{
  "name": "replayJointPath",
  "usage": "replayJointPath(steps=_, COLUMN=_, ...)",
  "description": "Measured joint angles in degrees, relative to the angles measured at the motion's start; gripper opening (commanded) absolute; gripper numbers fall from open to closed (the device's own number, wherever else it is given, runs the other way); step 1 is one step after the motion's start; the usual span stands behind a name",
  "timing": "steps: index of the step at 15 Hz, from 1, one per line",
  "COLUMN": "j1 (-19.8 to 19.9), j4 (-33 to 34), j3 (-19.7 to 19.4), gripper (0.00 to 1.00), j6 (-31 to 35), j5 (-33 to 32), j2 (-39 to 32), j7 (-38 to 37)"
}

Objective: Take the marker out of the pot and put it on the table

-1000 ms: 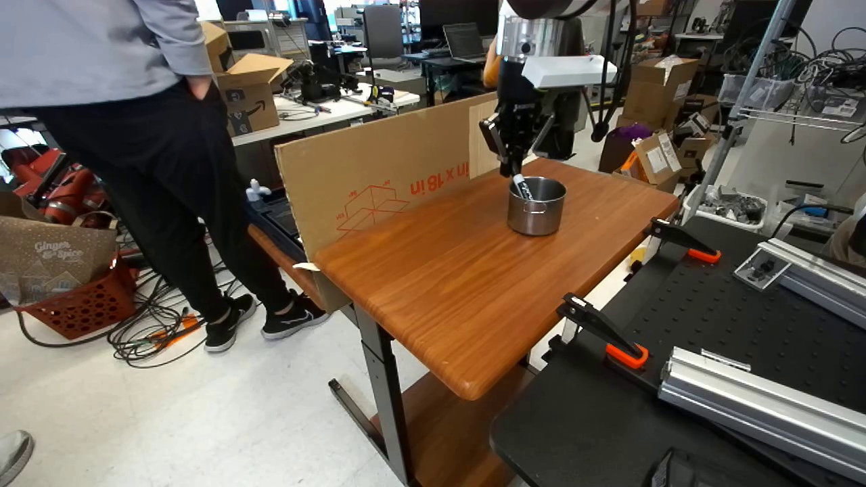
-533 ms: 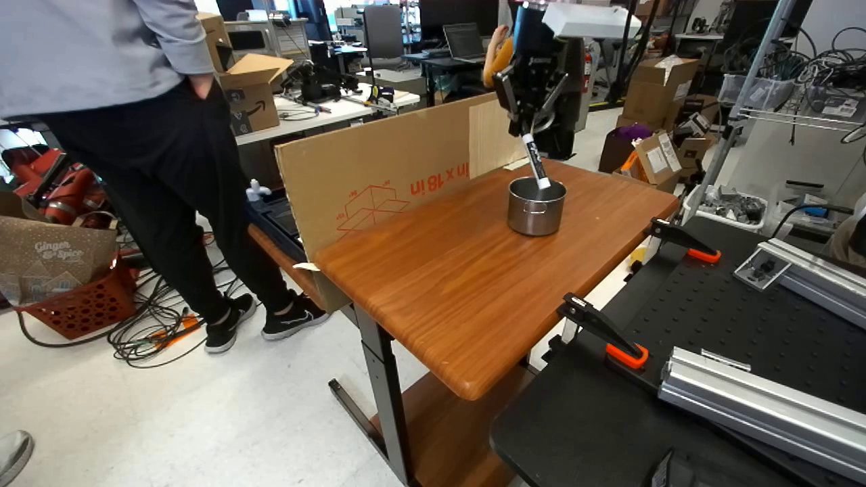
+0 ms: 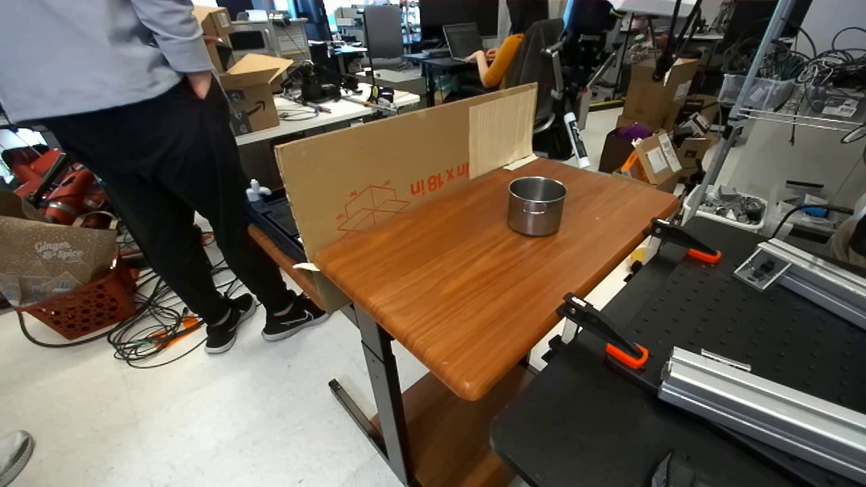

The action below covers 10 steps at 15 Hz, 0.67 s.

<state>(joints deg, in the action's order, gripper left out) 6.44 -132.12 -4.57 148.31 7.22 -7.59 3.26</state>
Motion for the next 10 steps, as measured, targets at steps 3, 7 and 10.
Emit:
replayJointPath(steps=3, j1=2.18, j4=0.17, j3=-0.40, gripper=0.05, j6=0.09, j5=2.93, j2=-1.92, j7=3.57)
replayJointPath(steps=7, j1=3.51, j4=3.18, j3=-0.26, gripper=0.05, j6=0.11, j5=6.45, j2=-7.08, j7=5.87)
replayJointPath(steps=10, j1=3.77, j4=7.50, j3=0.25, gripper=0.05, j6=0.11, j5=8.07, j2=-12.25, j7=5.91)
